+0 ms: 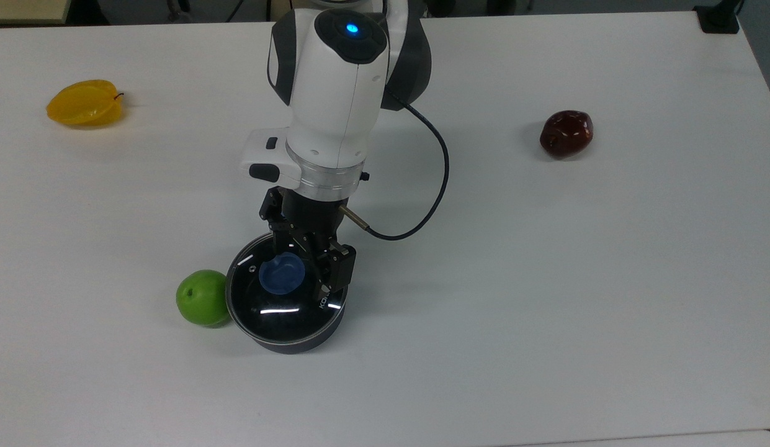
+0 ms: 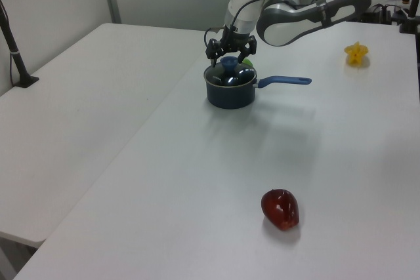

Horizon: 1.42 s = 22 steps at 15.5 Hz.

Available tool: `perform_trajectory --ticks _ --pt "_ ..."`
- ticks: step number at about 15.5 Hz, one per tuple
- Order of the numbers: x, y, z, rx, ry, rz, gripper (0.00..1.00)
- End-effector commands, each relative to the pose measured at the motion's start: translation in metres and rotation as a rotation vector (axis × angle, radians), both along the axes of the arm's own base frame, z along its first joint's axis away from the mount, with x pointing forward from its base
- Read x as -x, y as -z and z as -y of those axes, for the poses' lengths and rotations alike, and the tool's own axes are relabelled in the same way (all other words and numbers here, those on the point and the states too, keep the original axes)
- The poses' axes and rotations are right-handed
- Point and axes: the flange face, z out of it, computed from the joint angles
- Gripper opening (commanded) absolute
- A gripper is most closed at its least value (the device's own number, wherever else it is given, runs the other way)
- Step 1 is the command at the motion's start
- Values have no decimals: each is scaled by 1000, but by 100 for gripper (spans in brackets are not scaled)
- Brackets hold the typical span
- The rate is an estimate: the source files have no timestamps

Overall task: Open lid
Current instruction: 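Lower the gripper onto the blue knob and close it around the knob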

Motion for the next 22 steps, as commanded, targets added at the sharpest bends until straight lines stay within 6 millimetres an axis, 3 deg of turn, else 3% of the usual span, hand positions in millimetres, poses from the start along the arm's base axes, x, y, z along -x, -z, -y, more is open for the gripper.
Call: perform_trajectory --ticks 1,6,8,11,22 --pt "-4 2 -1 17 19 7 94" --pt "5 -4 7 37 53 -64 97" --pt "11 -18 10 41 71 -89 97" --pt "13 -23 14 41 88 -100 97" --pt "0 -6 19 55 119 -16 96"
